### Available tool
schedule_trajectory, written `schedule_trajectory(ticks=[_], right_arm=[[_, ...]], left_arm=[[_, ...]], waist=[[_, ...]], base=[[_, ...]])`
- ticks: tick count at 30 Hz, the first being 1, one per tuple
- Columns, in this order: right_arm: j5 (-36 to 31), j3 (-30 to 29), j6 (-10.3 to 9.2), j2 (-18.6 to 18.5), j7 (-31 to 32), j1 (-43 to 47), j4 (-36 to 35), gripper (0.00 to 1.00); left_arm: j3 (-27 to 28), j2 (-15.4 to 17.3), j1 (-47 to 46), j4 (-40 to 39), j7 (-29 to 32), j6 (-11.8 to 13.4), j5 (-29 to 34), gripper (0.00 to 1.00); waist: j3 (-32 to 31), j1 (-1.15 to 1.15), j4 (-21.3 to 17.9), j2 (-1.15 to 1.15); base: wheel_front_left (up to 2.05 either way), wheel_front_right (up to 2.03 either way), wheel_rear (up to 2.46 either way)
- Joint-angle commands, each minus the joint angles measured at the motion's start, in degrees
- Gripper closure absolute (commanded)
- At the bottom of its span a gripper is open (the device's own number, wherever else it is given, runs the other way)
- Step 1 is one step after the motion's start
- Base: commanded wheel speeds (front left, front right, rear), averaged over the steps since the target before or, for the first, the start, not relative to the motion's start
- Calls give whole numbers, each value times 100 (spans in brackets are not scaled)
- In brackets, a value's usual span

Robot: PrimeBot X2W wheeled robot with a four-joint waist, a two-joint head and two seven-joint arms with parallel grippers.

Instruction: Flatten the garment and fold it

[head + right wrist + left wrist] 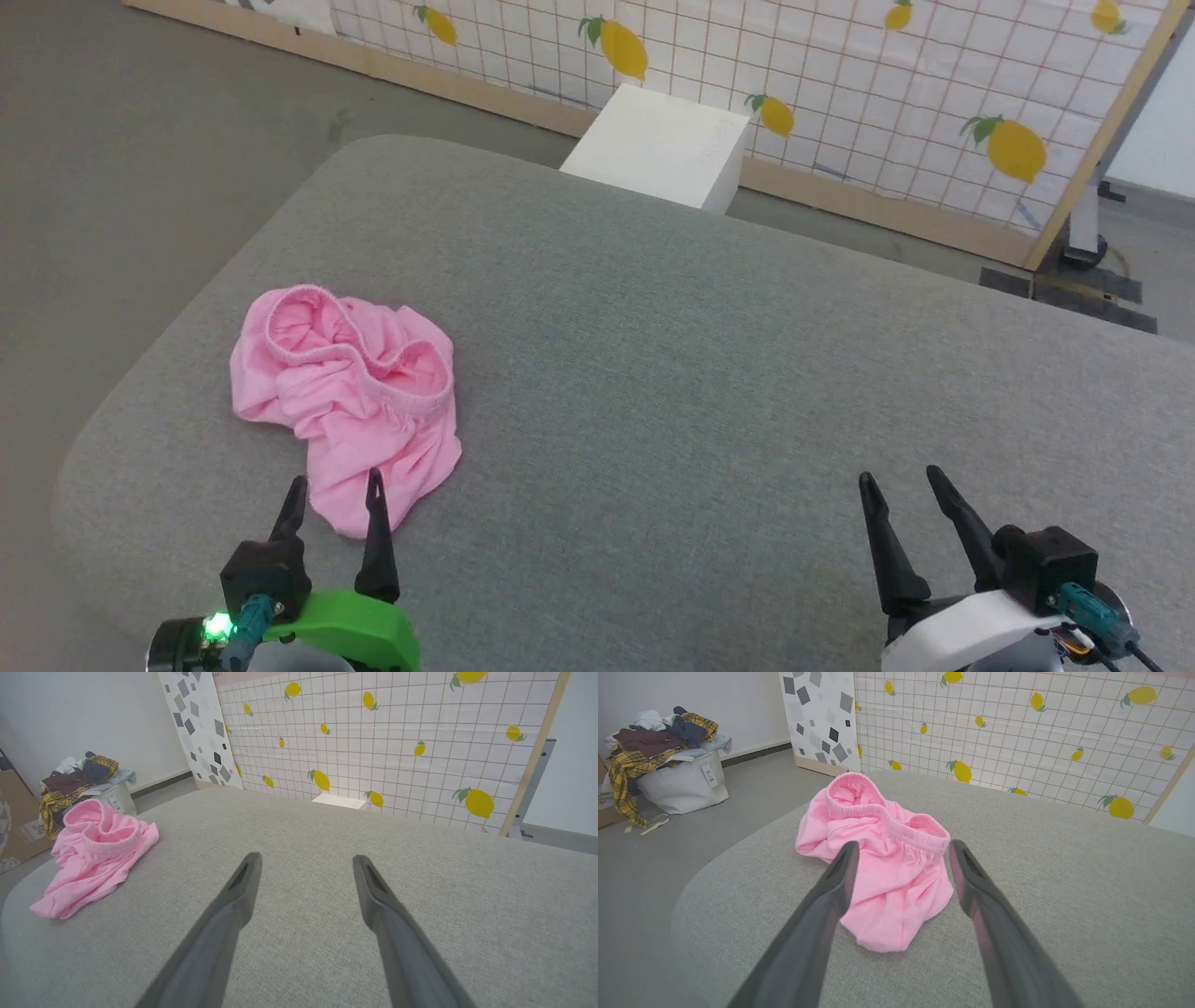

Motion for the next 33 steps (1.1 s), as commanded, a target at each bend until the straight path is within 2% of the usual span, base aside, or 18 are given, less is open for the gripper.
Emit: schedule_trajectory(ticks=[1, 33], right_arm=[[45, 15, -5, 0, -68, 71, 42, 0], [252, 66, -7, 1, -448, 119, 416, 0]], left_arm=[[6, -5, 96, 24, -65, 26, -41, 0], [1, 3, 181, 333, -443, 118, -206, 0]], waist=[[-3, 0, 81, 30], [39, 0, 958, 42]], base=[[0, 0, 0], [0, 0, 0]])
